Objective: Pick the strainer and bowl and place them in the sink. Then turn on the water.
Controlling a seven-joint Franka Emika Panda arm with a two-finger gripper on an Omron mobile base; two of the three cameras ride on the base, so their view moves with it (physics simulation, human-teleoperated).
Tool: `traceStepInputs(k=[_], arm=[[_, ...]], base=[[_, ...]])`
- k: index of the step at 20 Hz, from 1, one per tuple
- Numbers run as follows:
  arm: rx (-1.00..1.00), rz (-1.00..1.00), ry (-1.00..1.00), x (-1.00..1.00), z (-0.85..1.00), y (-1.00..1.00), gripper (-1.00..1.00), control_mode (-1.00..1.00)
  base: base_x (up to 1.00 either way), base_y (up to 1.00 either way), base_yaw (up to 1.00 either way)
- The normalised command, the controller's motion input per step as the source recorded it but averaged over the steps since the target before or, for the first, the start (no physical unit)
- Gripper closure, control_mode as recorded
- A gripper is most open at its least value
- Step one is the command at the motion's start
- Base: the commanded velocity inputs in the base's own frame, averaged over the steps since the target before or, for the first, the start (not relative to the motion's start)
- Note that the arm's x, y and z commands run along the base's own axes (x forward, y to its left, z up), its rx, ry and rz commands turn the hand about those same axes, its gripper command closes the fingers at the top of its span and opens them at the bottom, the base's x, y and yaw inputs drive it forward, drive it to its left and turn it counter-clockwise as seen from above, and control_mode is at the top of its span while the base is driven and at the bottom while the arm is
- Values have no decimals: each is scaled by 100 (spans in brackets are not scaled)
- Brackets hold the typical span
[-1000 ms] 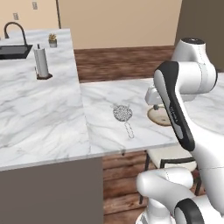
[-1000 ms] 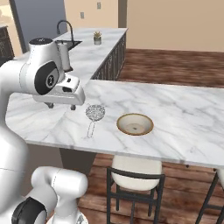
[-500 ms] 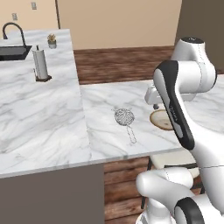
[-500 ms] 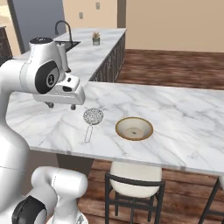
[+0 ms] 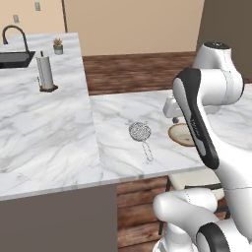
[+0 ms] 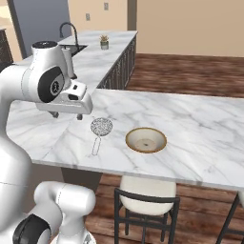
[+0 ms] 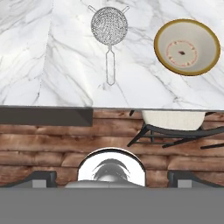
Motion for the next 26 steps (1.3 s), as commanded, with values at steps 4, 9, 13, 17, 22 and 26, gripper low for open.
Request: traceStepInputs(k=[4, 9, 13, 17, 22, 26], arm=[[0, 0, 0, 0, -3, 0, -100, -100], [0, 0, 0, 6, -34, 0, -100, -100], [0, 0, 0, 7, -39, 0, -100, -100], [0, 0, 0, 13, -40, 0, -100, -100], [0, 0, 0, 19, -37, 6, -100, -100], [0, 0, 0, 33, -35, 20, -100, -100]], base=[[0, 0, 0], [0, 0, 0], [0, 0, 0], [0, 0, 0], [0, 0, 0], [0, 0, 0]])
